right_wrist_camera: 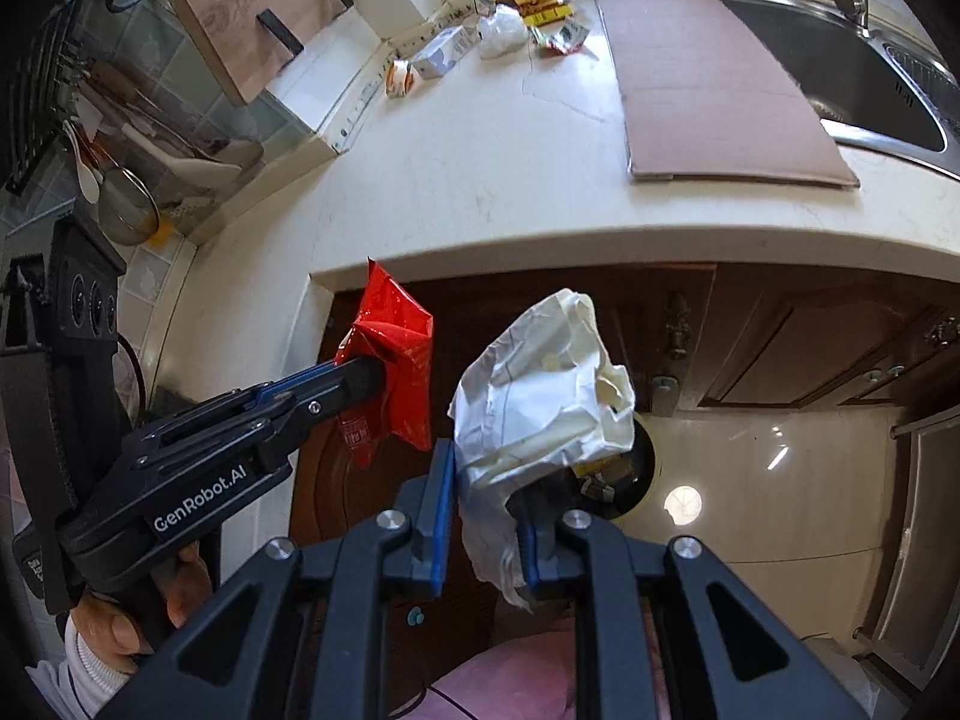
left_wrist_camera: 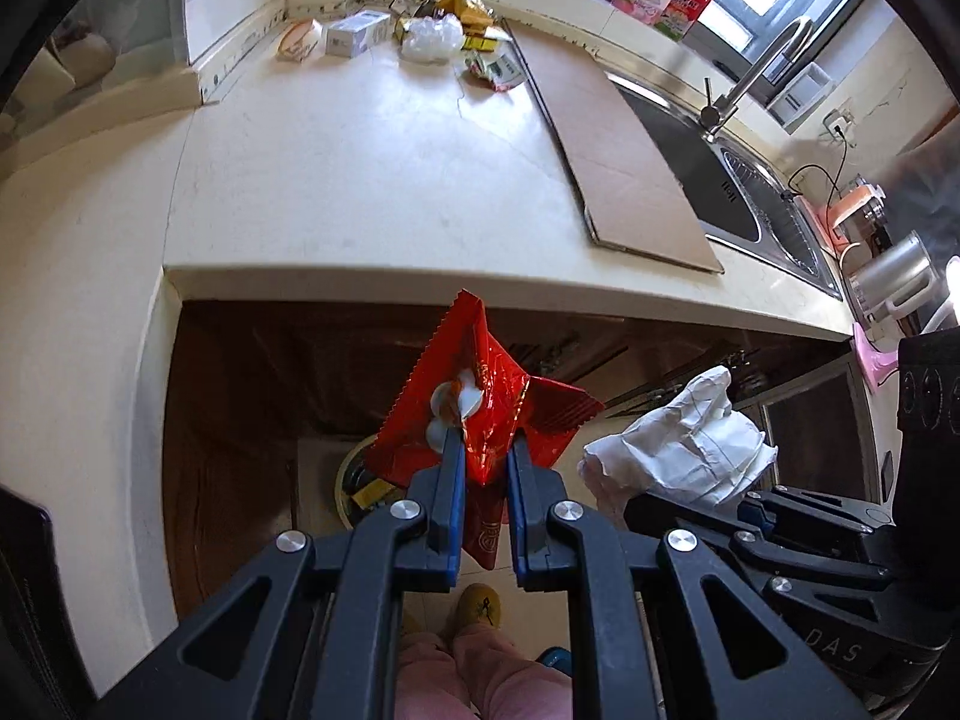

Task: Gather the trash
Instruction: 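Carry the red snack bag and white paper down over the floor bin, then open the left gripper over the bin while the right gripper releases the white paper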

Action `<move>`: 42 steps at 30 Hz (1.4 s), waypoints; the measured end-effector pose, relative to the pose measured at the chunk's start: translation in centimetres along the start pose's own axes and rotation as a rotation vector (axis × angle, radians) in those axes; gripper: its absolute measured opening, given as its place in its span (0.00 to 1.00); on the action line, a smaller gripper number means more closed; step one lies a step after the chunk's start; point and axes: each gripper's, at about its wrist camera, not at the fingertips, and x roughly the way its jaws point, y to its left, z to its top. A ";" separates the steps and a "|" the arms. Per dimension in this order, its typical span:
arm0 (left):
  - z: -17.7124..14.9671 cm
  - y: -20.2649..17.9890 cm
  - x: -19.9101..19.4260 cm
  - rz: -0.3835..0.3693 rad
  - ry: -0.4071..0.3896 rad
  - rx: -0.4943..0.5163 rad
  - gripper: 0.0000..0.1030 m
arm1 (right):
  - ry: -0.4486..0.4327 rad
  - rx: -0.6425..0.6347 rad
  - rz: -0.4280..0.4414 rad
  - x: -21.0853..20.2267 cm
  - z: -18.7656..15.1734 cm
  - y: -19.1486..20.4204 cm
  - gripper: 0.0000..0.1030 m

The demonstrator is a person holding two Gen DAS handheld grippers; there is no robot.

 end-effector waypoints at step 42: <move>-14.1 15.5 36.8 0.126 0.301 -0.279 0.74 | 0.321 0.089 -0.069 37.5 -7.6 -18.1 0.52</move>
